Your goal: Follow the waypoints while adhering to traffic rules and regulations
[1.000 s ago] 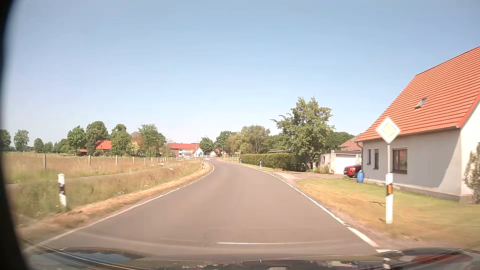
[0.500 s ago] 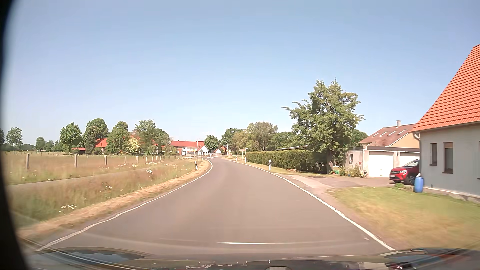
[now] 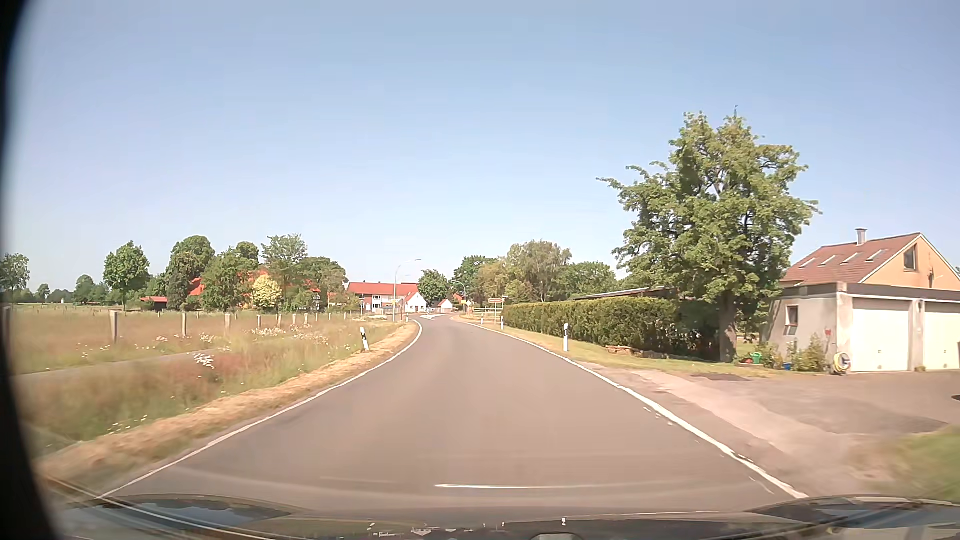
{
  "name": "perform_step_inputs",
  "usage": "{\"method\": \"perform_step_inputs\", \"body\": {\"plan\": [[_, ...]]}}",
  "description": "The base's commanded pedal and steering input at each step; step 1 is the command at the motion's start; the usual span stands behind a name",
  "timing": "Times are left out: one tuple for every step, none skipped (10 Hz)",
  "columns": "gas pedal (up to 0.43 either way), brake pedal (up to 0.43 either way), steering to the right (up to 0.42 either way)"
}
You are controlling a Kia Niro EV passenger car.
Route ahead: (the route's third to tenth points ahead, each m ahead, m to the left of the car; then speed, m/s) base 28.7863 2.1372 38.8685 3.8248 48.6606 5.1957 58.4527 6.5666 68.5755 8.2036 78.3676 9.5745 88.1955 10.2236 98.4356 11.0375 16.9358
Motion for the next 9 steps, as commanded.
{"method": "perform_step_inputs", "body": {"plan": [[0.150,0.000,-0.014],[0.150,0.000,-0.016],[0.150,0.000,-0.016],[0.150,0.000,-0.016],[0.150,0.000,-0.016],[0.150,0.000,-0.017],[0.150,0.000,-0.017],[0.150,0.000,-0.017],[0.150,0.000,-0.017]]}}
